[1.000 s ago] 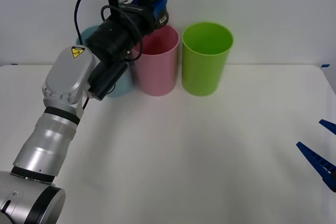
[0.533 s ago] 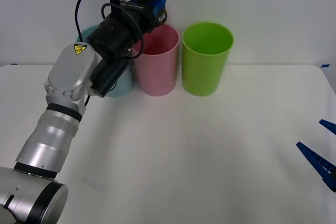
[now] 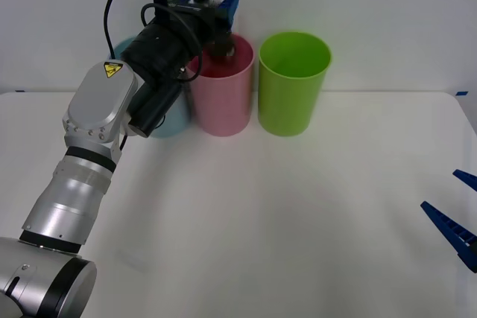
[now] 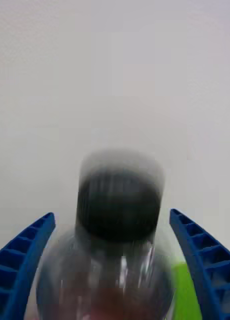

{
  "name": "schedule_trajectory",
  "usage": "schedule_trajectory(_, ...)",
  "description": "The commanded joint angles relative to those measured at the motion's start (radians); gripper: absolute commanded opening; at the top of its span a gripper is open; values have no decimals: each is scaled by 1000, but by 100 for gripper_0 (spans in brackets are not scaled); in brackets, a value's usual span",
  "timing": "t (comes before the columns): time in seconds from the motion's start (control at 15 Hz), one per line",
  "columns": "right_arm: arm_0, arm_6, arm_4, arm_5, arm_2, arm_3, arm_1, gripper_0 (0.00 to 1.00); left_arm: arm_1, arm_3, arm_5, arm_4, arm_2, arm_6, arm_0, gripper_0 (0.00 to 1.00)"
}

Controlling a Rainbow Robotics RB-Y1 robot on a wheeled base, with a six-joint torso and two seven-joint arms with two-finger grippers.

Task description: Grasp the object on the table and drop it into the matching bin: aluminum can to the light blue bin, PET bottle to the pink bin.

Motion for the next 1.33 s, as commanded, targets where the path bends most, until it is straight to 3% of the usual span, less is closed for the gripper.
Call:
schedule_trajectory(0.07, 0, 0, 0, 0, 0, 0, 0, 100, 0, 1, -5, 5, -1, 0, 0, 100)
schedule_trajectory(0.47, 0, 0, 0, 0, 0, 0, 0, 100, 26, -1, -45, 75, -12, -3, 5, 100)
schedule_trajectory(0.73, 0, 0, 0, 0, 0, 0, 0, 100, 147, -2, -55, 262, -95, -21, 10, 100)
schedule_trajectory(0.93, 0, 0, 0, 0, 0, 0, 0, 100, 219, -71, -68, 353, -112, -29, 65, 100)
schedule_trajectory(1.33, 0, 0, 0, 0, 0, 0, 0, 100, 298, -277, -81, 439, -77, -47, 260, 100)
